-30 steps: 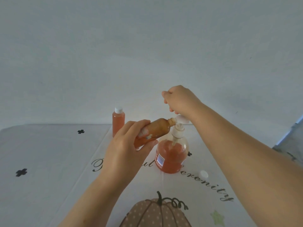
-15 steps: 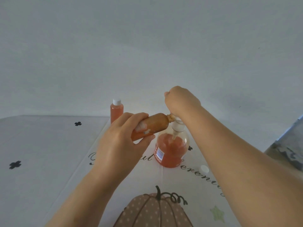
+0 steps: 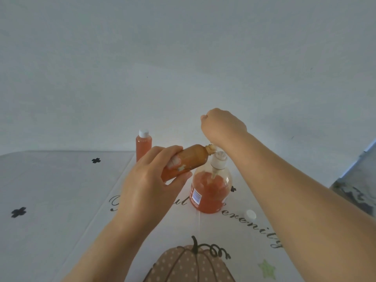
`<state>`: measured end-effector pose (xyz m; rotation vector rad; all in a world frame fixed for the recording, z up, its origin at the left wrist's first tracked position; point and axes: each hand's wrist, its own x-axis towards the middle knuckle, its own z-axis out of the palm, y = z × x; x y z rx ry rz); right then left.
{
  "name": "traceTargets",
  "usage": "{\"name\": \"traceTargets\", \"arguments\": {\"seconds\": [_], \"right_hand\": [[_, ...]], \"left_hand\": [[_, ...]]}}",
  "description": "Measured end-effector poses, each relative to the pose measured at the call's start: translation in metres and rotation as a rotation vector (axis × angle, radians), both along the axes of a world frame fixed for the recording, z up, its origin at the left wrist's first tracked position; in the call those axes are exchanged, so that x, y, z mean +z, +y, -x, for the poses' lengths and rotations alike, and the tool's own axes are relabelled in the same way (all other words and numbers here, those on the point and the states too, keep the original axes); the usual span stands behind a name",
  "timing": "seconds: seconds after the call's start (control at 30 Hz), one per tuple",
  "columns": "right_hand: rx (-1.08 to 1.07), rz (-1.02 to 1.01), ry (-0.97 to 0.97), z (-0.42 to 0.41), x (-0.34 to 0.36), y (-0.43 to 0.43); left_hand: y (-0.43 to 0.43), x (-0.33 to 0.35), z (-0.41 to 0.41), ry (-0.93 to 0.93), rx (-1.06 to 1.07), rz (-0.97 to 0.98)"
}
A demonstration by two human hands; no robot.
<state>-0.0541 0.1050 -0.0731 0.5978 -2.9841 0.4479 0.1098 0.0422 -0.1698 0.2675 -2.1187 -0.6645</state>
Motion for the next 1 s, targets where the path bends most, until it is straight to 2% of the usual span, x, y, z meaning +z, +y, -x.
{"name": "traceTargets", "arguments": {"seconds": [0.3,0.57,1.0], "right_hand": [[-0.05,-0.003,-0.038,-0.003,-0.009,-0.001],[-0.009,0.046,-0.015,0.0,-0.003,0.001],[-0.059,-0.008,-0.037,0.0,-0.012,-0.003]], "left_hand": [[-0.003,-0.003,0.001,-0.04,0.007,-0.006],[-0.001,-0.001,0.0,-0.019,0.002,0.022],[-0.004,-0.003,0.0,-0.044,0.009,0.017]]}}
